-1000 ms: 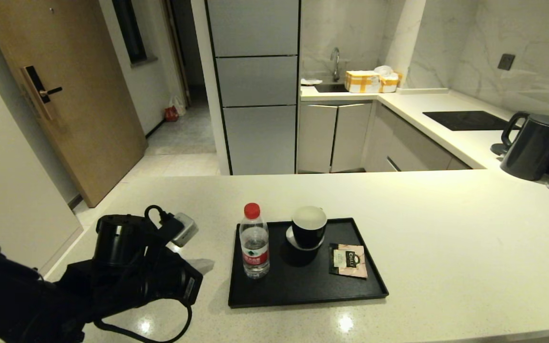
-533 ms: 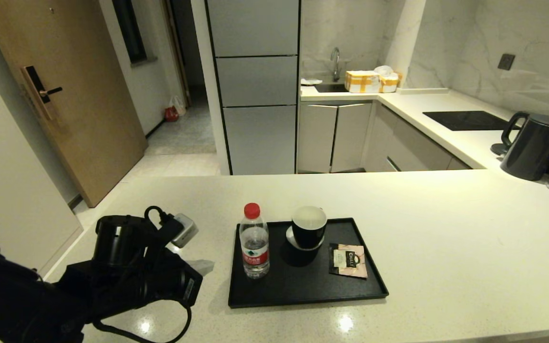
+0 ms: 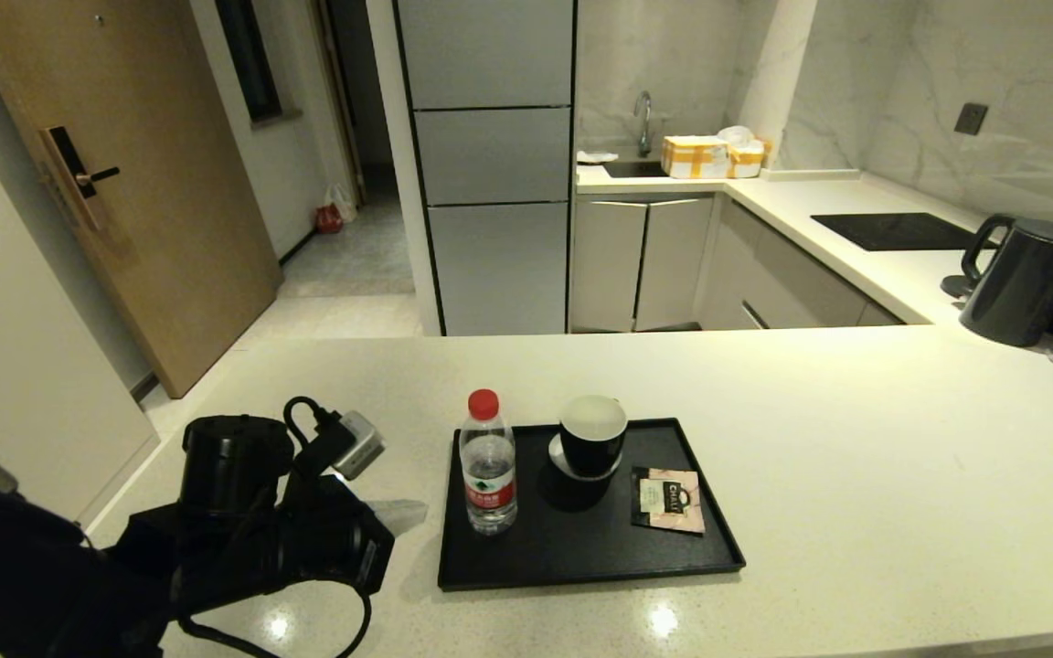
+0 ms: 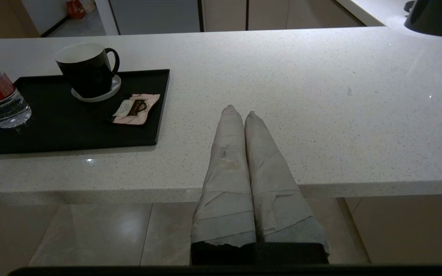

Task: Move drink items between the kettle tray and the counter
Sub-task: Pick up the bottled water

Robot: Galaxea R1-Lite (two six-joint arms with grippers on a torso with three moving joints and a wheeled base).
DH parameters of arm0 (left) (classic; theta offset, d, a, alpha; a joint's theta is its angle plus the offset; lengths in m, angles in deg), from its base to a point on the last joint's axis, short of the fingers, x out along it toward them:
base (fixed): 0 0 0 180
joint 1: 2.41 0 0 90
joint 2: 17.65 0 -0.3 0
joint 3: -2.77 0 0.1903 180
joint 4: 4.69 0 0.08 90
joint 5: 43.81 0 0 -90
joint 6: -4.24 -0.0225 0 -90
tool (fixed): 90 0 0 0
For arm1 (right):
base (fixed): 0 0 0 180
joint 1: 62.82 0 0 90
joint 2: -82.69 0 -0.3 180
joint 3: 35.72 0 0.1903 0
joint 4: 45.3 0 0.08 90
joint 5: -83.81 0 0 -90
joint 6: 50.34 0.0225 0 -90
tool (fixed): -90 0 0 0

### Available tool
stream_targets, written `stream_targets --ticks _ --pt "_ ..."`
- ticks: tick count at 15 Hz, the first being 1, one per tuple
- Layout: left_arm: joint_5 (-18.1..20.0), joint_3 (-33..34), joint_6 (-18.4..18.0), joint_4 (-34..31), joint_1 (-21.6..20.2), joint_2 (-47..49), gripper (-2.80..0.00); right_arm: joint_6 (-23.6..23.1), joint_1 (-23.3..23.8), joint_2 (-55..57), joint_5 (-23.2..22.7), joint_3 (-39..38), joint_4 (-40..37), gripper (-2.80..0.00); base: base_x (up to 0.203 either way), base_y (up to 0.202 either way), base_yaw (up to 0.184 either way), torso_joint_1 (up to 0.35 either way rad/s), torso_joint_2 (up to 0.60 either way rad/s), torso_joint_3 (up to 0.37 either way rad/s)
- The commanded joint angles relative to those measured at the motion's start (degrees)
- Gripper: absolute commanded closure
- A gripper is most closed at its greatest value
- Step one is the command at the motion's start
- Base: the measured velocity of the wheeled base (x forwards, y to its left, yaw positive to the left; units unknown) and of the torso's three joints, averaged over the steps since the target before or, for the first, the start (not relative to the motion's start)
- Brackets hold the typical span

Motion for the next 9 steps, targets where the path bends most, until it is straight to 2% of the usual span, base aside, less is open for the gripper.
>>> stream_targets --ticks 1,2,7,9 --pt "0.9 0.8 0.3 6.3 -0.1 3.8 0.00 0.0 0.0 0.0 0.0 0.0 0.0 0.00 0.000 0.000 0.000 0.000 0.00 0.000" --pt "0.6 0.8 1.9 7.8 -0.1 4.6 0.00 0.0 0.0 0.0 0.0 -0.1 0.0 0.00 0.000 0.000 0.000 0.000 0.00 0.000" --pt "0.8 -0.6 4.7 8.1 0.1 4.7 0.00 0.0 0.0 0.0 0.0 -0.1 -0.1 0.00 0.000 0.000 0.000 0.000 0.00 0.000" --pt "0.9 -0.7 4.6 8.0 0.3 4.9 0.00 0.0 0.1 0.0 0.0 -0.1 0.0 0.00 0.000 0.000 0.000 0.000 0.00 0.000"
